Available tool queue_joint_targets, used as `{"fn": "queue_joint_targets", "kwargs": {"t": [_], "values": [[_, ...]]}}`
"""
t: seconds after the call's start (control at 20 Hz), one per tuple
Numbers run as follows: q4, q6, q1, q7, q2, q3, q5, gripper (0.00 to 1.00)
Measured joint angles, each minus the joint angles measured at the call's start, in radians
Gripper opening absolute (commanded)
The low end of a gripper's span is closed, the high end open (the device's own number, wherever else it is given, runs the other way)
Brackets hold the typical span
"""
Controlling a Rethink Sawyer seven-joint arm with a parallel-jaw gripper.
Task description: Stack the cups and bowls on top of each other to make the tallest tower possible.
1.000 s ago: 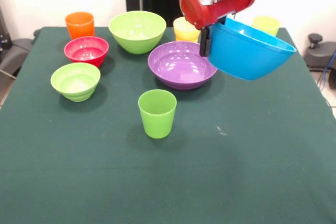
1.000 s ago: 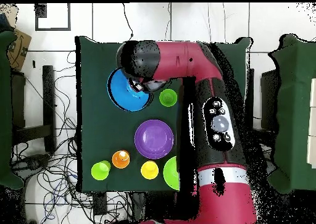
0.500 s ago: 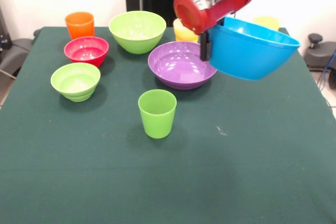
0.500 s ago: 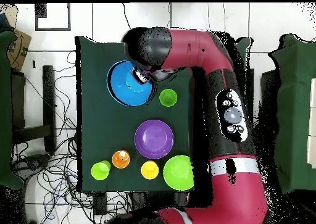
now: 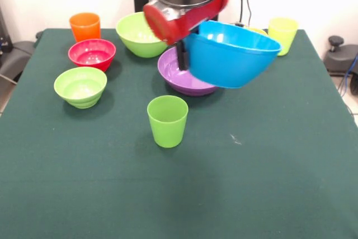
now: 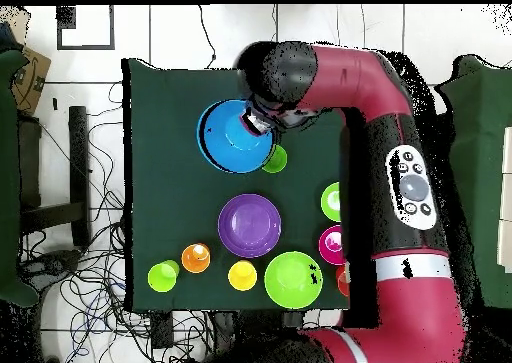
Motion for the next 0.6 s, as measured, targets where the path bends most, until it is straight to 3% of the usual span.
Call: {"fn": "queue_joint_targets", "kwargs": {"t": [0.6], "values": [[-0.043, 0.021, -0.049, -0.034, 0.067, 0.032, -0.042, 0.0]]}}
